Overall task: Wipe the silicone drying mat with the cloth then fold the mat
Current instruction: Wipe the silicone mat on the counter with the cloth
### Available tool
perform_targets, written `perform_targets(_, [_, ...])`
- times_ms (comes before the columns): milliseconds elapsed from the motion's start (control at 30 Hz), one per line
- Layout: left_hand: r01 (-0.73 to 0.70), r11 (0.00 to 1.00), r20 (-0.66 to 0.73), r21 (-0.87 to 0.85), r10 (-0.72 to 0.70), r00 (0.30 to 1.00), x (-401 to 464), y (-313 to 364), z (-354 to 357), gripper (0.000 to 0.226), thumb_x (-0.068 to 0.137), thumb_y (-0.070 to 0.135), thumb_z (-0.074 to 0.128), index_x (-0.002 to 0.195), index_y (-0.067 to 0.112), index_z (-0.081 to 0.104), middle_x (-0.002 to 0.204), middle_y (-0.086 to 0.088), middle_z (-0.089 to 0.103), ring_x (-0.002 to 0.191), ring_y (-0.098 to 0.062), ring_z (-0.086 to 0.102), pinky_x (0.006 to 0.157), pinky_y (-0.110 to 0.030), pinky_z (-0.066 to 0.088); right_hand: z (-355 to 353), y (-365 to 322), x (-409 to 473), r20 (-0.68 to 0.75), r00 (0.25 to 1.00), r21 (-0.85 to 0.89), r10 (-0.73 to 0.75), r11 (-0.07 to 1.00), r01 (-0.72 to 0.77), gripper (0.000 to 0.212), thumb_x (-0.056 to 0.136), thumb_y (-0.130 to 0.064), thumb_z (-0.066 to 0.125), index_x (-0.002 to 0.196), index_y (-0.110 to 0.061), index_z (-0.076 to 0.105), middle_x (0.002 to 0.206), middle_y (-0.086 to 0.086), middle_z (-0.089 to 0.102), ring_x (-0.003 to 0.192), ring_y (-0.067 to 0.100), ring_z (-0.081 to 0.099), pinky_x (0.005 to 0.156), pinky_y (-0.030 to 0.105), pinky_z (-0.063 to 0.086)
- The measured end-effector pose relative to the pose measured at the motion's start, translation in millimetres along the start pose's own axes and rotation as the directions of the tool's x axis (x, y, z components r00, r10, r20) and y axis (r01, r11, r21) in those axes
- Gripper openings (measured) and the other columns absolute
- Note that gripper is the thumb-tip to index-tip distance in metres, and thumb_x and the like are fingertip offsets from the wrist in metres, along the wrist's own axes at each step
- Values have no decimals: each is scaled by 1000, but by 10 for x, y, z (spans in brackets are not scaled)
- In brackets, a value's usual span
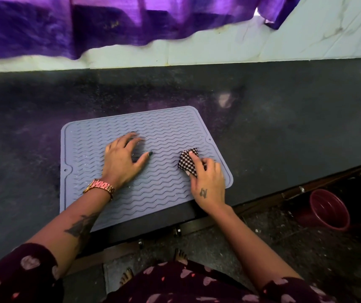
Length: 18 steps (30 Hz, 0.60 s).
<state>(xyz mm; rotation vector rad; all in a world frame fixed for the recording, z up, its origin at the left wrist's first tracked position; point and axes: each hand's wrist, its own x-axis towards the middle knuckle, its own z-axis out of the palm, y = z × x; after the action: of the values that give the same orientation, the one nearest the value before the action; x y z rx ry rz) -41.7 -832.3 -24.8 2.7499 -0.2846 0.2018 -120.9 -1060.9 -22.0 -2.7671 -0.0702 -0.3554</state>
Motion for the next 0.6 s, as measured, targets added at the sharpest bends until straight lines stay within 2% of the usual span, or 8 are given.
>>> perform_targets(67, [34,999,-9,24,-34,999,1,-76,-49,66,83,64,37,132,21,50,144,-5,43,129,-26,39,104,-43,26,-50,64,129,44,999,136,2,991,-8,50,89,-22,56,137,-18,43,114,12,51,101,25,46,82,35,42])
perform_targets(133, [85,995,-8,44,-85,996,6,-204,-123,67,86,65,39,134,20,48,146,-7,40,131,-29,37,106,-47,26,-93,146,272,-18,999,209,34,977,-30,49,90,-24,56,137,-17,43,114,13,51,101,24,45,79,29,37])
perform_targets(233, [170,983,-11,64,-170,985,-29,-429,-253,75,80,68,36,136,20,46,147,-9,38,132,-32,35,109,-50,23,-78,211,385,-102,992,103,72,993,-61,50,91,-24,54,138,-12,42,116,18,50,98,31,46,77,34,38])
perform_targets(300, [195,977,-6,85,-195,981,-100,-546,-292,78,78,69,34,136,19,46,147,-9,38,134,-32,33,112,-50,20,-11,203,404,-26,998,-57,64,996,-66,52,92,-27,52,140,-14,39,121,18,48,100,33,45,82,40,40])
perform_targets(367, [197,976,-7,92,-197,980,-180,-595,-269,77,80,68,32,137,19,45,148,-9,38,138,-29,29,116,-48,12,43,209,418,11,998,-131,57,990,-55,52,91,-27,51,140,-15,39,121,18,48,100,33,45,83,42,40])
perform_targets(500, [188,977,-23,105,-187,982,-178,-580,-228,80,81,69,29,138,16,44,148,-10,39,140,-28,27,118,-44,8,-26,290,545,40,998,14,41,999,-41,51,90,-22,54,138,-14,42,118,17,49,101,33,46,81,39,42])
perform_targets(600, [204,974,-14,103,-203,979,-152,-602,-223,85,78,72,25,141,17,41,150,-10,34,142,-28,22,119,-42,6,-77,284,736,-26,998,98,63,993,-60,51,90,-24,54,139,-14,40,114,16,51,101,32,46,79,36,40])
